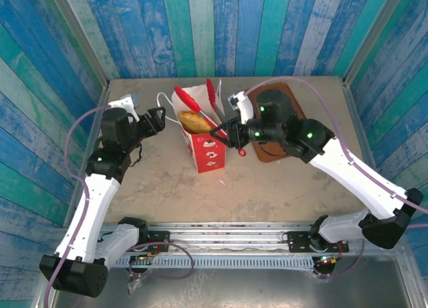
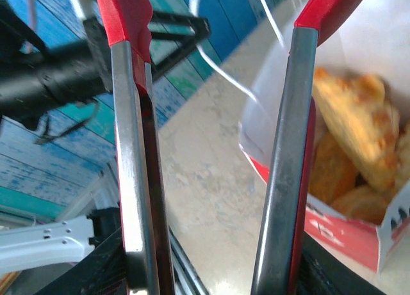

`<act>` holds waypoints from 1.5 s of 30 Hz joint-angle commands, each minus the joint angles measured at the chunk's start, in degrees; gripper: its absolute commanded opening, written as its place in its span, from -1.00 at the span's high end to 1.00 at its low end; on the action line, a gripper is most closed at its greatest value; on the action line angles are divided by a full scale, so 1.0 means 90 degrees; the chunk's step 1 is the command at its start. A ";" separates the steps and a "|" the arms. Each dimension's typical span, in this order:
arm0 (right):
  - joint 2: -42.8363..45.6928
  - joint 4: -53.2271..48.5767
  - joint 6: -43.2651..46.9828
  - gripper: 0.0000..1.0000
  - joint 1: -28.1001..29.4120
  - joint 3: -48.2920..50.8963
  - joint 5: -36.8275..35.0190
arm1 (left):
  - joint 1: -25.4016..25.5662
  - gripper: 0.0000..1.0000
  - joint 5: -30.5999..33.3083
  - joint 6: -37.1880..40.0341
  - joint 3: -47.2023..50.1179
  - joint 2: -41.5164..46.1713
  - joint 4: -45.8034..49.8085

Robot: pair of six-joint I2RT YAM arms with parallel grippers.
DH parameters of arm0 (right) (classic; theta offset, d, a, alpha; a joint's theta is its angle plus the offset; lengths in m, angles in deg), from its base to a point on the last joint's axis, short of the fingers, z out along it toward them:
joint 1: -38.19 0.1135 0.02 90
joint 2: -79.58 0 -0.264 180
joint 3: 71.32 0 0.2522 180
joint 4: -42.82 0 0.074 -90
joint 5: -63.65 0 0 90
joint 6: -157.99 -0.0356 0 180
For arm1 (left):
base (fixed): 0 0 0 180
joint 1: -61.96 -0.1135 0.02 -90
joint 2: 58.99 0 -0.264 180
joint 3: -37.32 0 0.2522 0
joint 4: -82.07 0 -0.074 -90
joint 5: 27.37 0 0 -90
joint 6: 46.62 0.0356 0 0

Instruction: Place the fake bread into the paper bag

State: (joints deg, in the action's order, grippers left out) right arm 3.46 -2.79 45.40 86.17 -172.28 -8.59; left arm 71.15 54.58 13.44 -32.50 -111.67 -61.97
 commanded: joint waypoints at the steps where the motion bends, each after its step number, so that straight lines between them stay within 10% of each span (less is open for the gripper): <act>1: 0.0332 -0.0264 0.0588 -0.01 0.0006 -0.0751 -0.0366 | -0.0031 -0.73 -0.0139 0.0185 -0.0413 0.0241 0.0006; 4: 0.0575 -0.0498 0.0758 -0.01 -0.0090 -0.0974 -0.1099 | -0.0032 -0.99 -0.0274 0.0382 -0.0510 0.0409 -0.0158; 23: 0.1843 -0.0718 -0.0219 0.01 -0.1920 0.2948 -0.3565 | -0.0028 -0.88 0.3051 -0.0534 0.2185 0.2892 -0.0421; 45: -0.1308 0.0538 -0.0571 -0.07 -0.2246 0.4257 -0.2752 | -0.0032 -0.89 0.2516 -0.1451 0.3703 0.1304 -0.1558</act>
State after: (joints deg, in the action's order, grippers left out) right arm -7.51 1.14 41.29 66.17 -132.92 -34.62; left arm 71.15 77.31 1.07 0.31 -99.48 -73.27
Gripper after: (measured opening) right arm 0.527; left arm 0.943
